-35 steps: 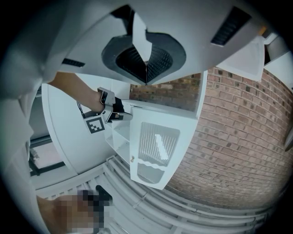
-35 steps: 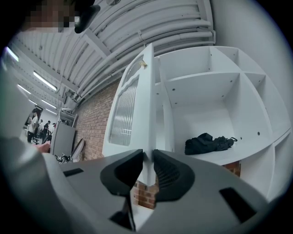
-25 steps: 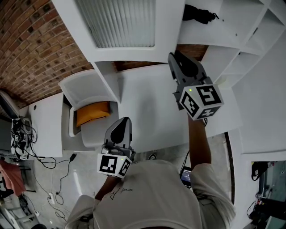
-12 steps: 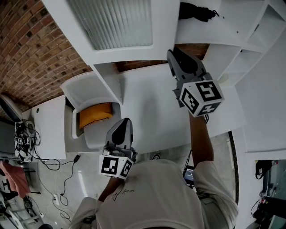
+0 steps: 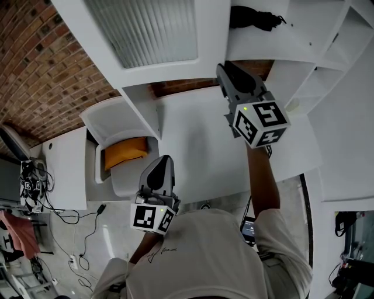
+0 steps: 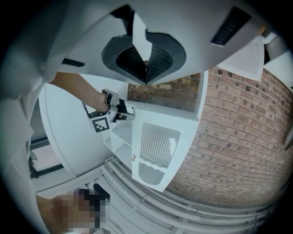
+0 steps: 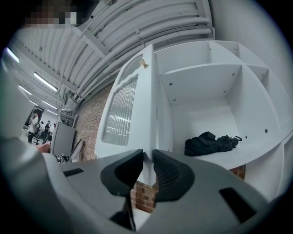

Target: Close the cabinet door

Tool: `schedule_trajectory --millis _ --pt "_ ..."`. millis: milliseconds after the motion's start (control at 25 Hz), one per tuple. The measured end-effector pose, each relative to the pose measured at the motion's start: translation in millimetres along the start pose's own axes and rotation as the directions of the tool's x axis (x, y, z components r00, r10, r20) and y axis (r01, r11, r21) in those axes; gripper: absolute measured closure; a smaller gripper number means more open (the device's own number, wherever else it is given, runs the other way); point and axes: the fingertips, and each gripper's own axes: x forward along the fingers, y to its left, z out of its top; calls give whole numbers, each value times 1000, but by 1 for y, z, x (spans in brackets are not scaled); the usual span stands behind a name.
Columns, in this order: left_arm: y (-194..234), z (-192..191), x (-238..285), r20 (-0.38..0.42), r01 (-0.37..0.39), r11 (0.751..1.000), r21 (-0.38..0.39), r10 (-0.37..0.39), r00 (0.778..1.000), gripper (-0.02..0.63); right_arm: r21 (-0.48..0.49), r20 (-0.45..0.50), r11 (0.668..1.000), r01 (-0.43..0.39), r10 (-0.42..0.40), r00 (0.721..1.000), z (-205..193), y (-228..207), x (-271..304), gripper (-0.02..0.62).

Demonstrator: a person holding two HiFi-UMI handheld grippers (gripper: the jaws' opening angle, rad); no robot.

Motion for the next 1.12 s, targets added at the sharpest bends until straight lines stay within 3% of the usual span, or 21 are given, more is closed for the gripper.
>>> schedule_trajectory --millis 1120 --pt "3 -4 1 -6 -17 1000 -9 17 1000 590 -15 -17 1000 21 -21 1000 -5 -14 23 522"
